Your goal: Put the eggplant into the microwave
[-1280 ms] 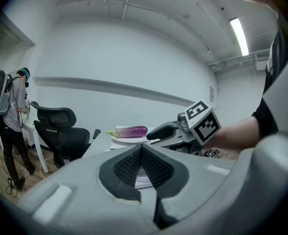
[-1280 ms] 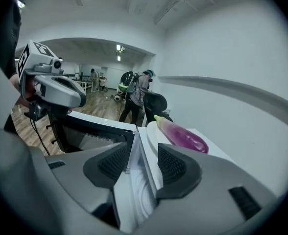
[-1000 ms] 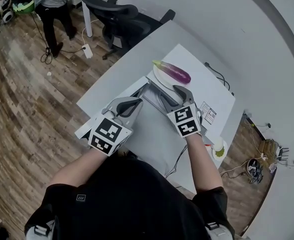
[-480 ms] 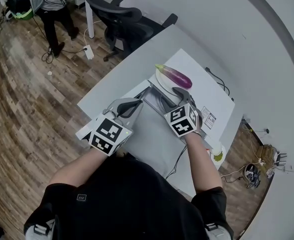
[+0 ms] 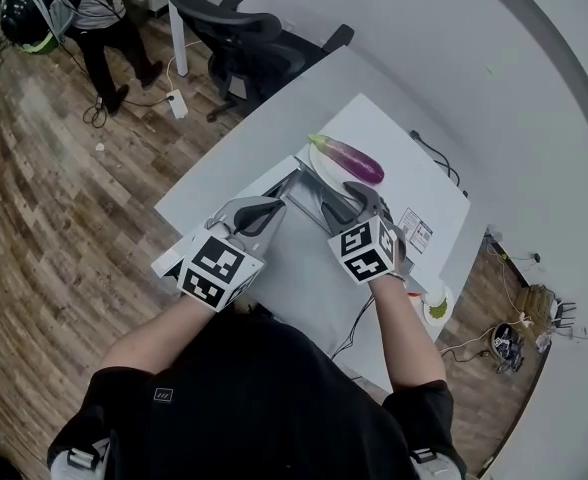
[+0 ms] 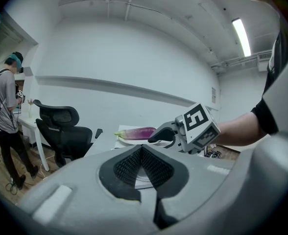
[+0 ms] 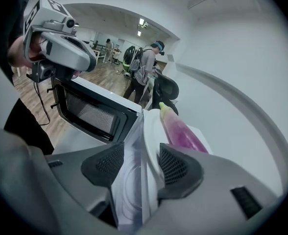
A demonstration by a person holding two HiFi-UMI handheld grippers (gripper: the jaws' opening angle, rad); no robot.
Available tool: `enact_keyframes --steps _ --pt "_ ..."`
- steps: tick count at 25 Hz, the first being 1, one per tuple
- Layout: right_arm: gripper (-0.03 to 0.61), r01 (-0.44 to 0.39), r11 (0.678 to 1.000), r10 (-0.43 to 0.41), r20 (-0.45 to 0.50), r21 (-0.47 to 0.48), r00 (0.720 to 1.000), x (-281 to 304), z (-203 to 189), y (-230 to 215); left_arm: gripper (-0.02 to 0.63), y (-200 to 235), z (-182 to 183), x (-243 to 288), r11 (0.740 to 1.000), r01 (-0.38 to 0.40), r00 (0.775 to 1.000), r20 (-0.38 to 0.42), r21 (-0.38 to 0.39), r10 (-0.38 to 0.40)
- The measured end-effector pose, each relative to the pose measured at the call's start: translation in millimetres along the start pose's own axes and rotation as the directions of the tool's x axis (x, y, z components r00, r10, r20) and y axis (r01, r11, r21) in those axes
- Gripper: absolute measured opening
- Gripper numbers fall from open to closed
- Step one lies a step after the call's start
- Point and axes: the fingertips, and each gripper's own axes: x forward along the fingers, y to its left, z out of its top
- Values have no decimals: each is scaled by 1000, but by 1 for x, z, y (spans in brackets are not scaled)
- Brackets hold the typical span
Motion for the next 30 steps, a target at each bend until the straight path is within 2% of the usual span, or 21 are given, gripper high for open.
enact_keyframes --steps 9,14,20,24,27,30 --pt "230 77 993 -82 -42 -94 996 18 -2 -9 9 1 2 -8 1000 1 1000 1 7 -1" --pt "99 157 978 -160 -15 -141 987 11 1 -13 9 2 -2 -11 1000 6 1000 -10 6 -6" --pt "72 228 955 -235 -12 -190 972 5 1 -9 9 3 -5 -16 999 35 999 -29 18 -35" --pt "57 304 919 -313 4 -250 950 0 2 -6 9 0 2 -20 997 70 997 -14 42 -70" --pt "34 378 866 -395 16 -328 918 -6 3 -6 9 -6 7 -24 993 98 995 2 60 -98" --pt "31 409 822 -446 -1 -396 895 -7 -2 -2 9 -11 10 -30 988 129 992 5 84 -130"
